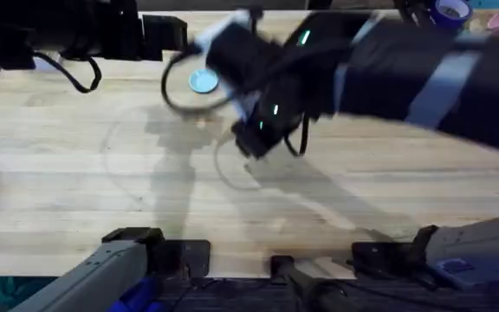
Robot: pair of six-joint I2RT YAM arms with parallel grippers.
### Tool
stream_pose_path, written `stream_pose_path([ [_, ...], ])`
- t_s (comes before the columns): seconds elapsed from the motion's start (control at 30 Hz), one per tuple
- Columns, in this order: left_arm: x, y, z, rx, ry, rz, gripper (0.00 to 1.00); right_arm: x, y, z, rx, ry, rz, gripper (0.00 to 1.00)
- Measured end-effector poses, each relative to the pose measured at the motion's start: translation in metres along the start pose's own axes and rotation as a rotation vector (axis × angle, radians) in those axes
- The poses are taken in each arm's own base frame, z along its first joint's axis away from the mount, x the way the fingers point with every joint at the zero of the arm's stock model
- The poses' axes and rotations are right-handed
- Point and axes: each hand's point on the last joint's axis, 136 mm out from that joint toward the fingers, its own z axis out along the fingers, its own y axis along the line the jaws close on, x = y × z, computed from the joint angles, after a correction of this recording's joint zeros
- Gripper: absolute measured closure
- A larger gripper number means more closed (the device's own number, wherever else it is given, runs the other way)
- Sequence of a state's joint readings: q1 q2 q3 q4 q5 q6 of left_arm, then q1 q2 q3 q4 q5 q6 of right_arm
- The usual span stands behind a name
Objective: Pick up a utensil and set it on the pink plate, then put the other utensil in the container.
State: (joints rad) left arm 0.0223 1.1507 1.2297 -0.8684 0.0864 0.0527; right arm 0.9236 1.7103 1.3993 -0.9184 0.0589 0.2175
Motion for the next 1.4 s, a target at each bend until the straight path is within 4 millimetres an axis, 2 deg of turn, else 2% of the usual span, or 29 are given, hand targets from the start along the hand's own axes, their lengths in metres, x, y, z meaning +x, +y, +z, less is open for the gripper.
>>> stream_pose_path([
  [0.2,-0.002,0.001,-0.002,-0.003,-0.006,-0.007,0.007,-0.044,-0.044,-0.032,0.014,-0.121,0.075,0.970],
  [0.33,-0.006,0.001,-0.002,-0.004,-0.020,-0.005,0.008,-0.061,-0.079,-0.046,0.041,-0.177,0.111,0.970],
  [0.67,-0.016,0.002,-0.003,-0.006,-0.061,-0.001,0.008,-0.059,-0.154,-0.053,0.114,-0.196,0.175,0.970],
  [0.9,-0.041,0.002,-0.001,-0.002,-0.155,0.015,0.009,-0.055,-0.191,-0.057,0.154,-0.208,0.192,0.970],
  [1.0,-0.048,-0.007,0.014,0.057,-0.163,0.063,0.008,-0.053,-0.207,-0.059,0.173,-0.214,0.181,0.970],
  [1.23,-0.061,-0.045,0.073,0.312,-0.190,0.235,0.008,-0.048,-0.244,-0.066,0.215,-0.238,0.201,0.970],
  [1.4,-0.076,-0.077,0.095,0.518,-0.311,0.387,0.009,-0.052,-0.265,-0.073,0.166,-0.311,0.220,0.970],
])
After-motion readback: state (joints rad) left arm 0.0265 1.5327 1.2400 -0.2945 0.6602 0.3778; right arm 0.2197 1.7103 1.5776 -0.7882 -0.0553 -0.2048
